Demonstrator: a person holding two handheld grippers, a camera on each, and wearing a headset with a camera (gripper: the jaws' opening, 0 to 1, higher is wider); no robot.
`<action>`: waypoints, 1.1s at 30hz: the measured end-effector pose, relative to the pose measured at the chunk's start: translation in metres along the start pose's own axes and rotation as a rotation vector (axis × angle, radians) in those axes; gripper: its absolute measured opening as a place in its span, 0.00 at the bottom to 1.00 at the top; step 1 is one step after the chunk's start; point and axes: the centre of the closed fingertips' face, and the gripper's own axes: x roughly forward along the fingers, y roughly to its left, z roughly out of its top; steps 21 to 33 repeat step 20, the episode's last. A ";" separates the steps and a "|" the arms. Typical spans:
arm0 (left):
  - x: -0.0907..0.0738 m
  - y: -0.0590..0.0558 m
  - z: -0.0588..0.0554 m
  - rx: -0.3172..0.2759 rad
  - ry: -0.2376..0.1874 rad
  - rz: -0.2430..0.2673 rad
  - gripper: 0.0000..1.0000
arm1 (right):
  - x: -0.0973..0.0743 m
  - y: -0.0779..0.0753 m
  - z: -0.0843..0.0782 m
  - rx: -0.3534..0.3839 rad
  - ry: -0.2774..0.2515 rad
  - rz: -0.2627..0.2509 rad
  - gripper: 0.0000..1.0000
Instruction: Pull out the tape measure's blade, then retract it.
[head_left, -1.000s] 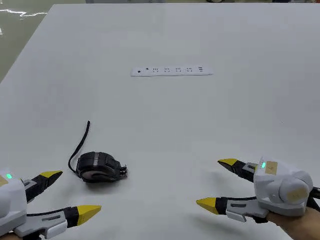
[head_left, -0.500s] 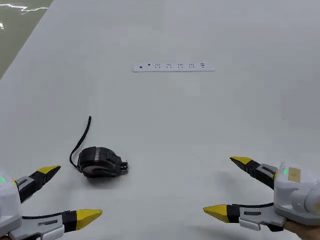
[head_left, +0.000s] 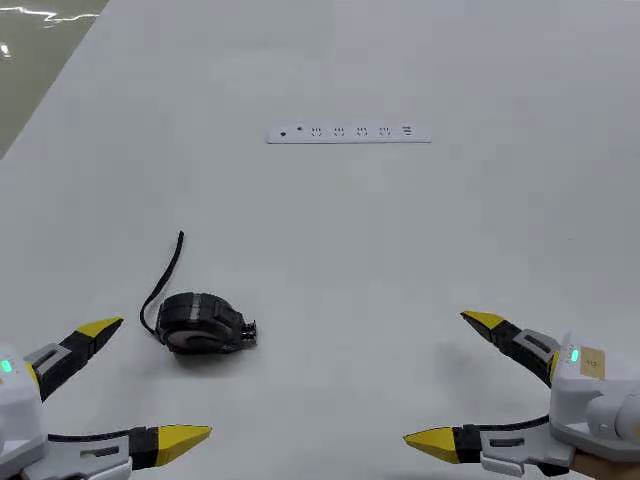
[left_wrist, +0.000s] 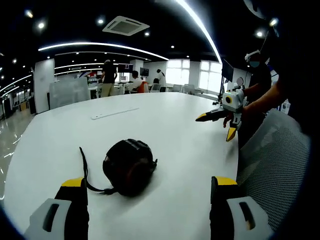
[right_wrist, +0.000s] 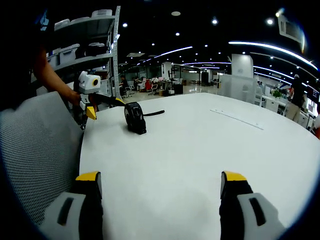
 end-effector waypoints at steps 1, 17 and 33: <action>0.000 0.000 0.000 -0.002 -0.002 -0.002 1.00 | 0.000 0.000 -0.001 -0.001 0.002 -0.001 1.00; 0.002 -0.001 -0.001 0.011 0.004 -0.013 1.00 | -0.002 -0.004 -0.006 -0.002 0.010 -0.006 1.00; 0.002 -0.001 -0.001 0.015 0.005 -0.013 1.00 | -0.002 -0.004 -0.006 -0.001 0.009 -0.008 1.00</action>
